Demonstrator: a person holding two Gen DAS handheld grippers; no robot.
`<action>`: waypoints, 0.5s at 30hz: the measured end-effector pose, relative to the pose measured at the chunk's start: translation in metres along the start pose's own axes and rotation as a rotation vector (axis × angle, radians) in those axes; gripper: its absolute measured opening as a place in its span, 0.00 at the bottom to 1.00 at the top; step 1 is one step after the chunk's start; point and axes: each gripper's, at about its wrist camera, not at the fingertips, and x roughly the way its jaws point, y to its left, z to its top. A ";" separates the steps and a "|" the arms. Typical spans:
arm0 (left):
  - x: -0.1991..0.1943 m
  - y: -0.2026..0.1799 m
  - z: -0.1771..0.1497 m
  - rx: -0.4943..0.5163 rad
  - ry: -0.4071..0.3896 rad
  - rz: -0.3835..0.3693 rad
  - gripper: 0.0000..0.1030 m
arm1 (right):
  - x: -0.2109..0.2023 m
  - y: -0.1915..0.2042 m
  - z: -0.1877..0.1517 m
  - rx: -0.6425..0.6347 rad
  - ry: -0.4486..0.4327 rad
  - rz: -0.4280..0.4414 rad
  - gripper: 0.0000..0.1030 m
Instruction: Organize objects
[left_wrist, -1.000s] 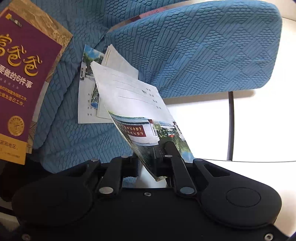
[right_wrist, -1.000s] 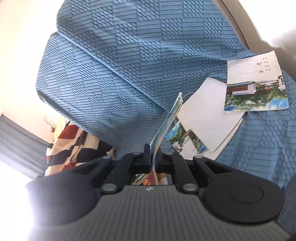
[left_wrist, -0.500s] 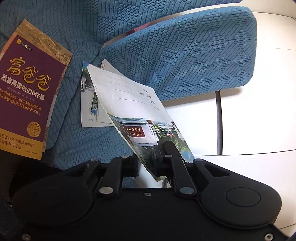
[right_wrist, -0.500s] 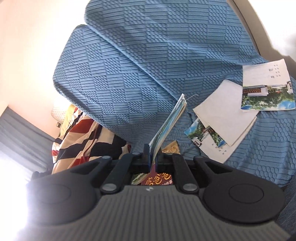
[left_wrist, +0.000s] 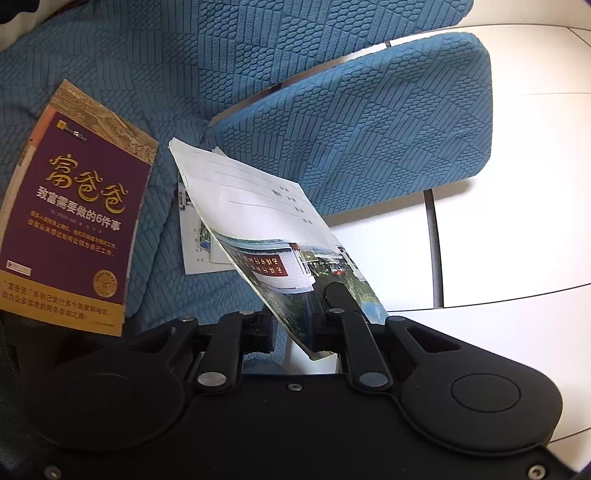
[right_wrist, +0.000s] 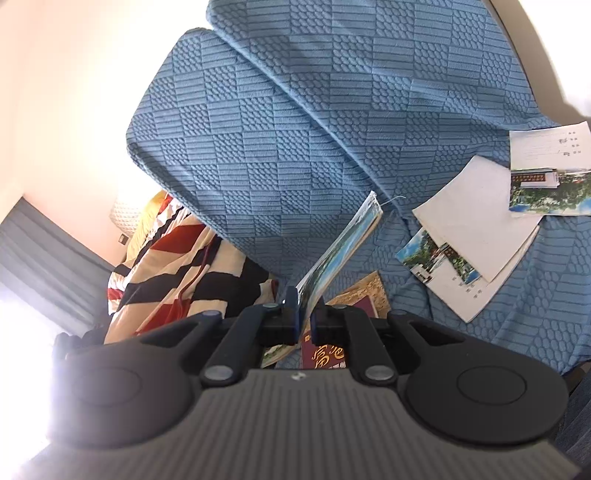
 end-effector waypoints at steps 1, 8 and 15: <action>-0.001 0.003 0.000 0.001 -0.003 0.002 0.12 | 0.002 0.001 -0.002 -0.006 0.003 0.001 0.09; -0.015 0.025 0.001 -0.010 -0.022 0.012 0.12 | 0.018 0.006 -0.020 -0.025 0.026 0.006 0.09; -0.022 0.050 0.009 0.003 -0.024 0.039 0.13 | 0.040 0.009 -0.036 -0.057 0.059 0.005 0.10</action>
